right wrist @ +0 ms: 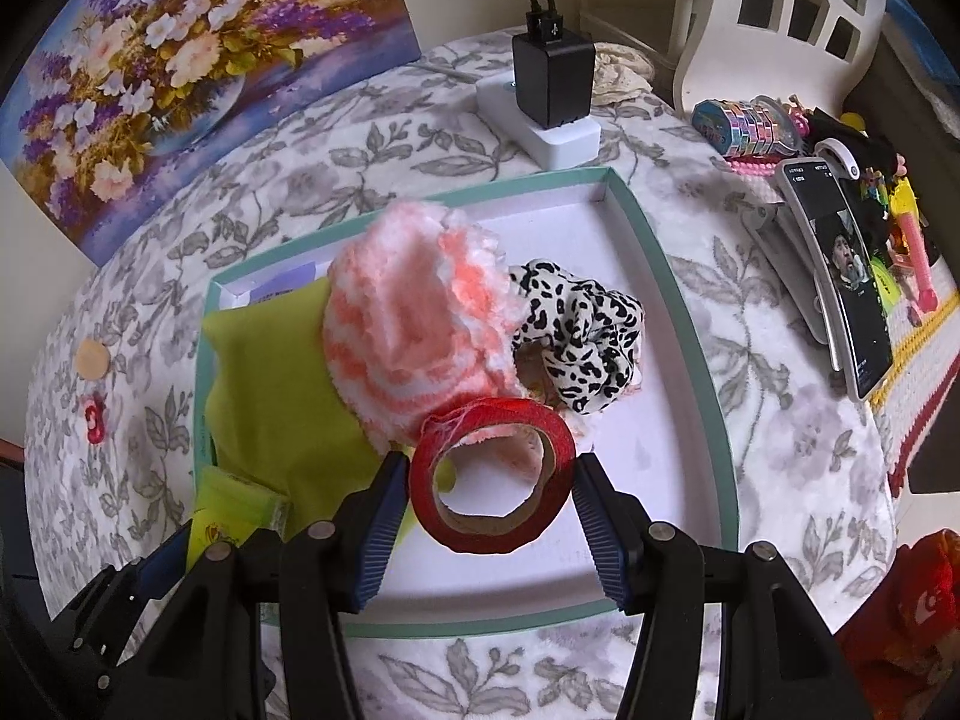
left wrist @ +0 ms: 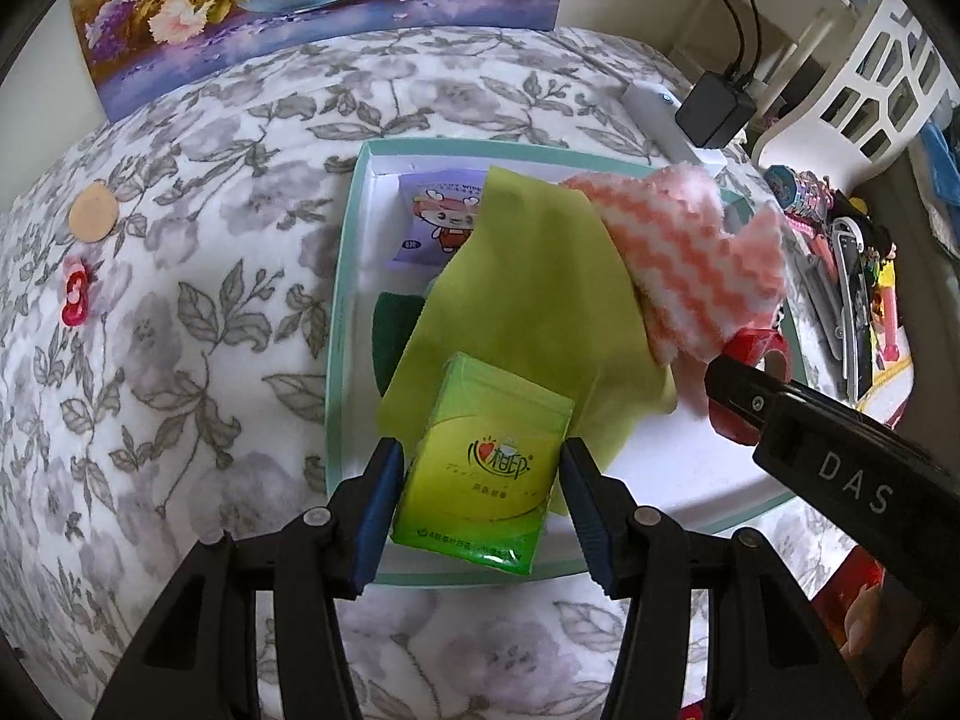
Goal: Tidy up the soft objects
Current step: 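Open the left tool to drop the tissue pack while the right releases the tape roll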
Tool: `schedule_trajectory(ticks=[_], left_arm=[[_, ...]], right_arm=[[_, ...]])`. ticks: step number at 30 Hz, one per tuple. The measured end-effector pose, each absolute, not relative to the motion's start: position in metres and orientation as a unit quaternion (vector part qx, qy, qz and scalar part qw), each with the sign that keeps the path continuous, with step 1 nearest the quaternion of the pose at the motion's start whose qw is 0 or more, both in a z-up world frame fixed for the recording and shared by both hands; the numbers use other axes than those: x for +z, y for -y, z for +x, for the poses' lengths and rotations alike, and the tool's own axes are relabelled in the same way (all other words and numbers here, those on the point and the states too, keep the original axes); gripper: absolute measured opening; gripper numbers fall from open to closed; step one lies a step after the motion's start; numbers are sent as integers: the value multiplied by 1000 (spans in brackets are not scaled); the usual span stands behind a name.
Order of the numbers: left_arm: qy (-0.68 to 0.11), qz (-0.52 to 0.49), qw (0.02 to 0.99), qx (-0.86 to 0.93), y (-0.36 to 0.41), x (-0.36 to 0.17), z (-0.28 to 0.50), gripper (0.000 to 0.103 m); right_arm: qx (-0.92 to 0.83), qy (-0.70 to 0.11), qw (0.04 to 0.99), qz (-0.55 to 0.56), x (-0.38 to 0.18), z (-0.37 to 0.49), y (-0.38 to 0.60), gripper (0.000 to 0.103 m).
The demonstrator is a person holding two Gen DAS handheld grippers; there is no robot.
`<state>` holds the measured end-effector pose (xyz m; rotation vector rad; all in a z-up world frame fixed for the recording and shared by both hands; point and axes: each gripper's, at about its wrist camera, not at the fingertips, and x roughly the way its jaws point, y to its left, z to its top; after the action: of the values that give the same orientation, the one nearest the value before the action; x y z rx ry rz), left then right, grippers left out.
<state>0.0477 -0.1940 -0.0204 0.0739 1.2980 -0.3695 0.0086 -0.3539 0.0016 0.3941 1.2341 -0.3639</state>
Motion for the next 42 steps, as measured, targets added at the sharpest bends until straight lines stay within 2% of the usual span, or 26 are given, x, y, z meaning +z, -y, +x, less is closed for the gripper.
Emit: schedule_trajectory(ticks=[2, 4, 11, 12, 14, 15, 19, 25, 42], left_arm=[[-600, 36, 782, -168, 194, -20, 48, 58], [-599, 32, 782, -169, 192, -19, 48, 65], [-591, 18, 792, -155, 182, -11, 54, 68], [-589, 18, 795, -146, 179, -10, 56, 70], [-585, 15, 801, -128, 172, -10, 60, 82], [-583, 13, 803, -122, 169, -10, 61, 87], [-578, 8, 811, -89, 153, -9, 68, 91], [-577, 1, 815, -45, 135, -11, 75, 91], [-565, -38, 824, 12, 95, -5, 85, 91]], right_arm=[[-167, -572, 782, 183, 2, 9, 354, 61], [-167, -571, 783, 182, 2, 9, 354, 68], [-165, -567, 786, 181, 4, 11, 352, 69], [-164, -567, 787, 181, 4, 11, 352, 69], [-162, -567, 787, 181, 4, 12, 352, 73], [-161, -567, 787, 181, 4, 12, 352, 78], [-157, -566, 789, 179, 5, 13, 350, 87], [-156, -562, 792, 179, 5, 13, 350, 103], [-145, -562, 796, 171, 6, 16, 343, 103]])
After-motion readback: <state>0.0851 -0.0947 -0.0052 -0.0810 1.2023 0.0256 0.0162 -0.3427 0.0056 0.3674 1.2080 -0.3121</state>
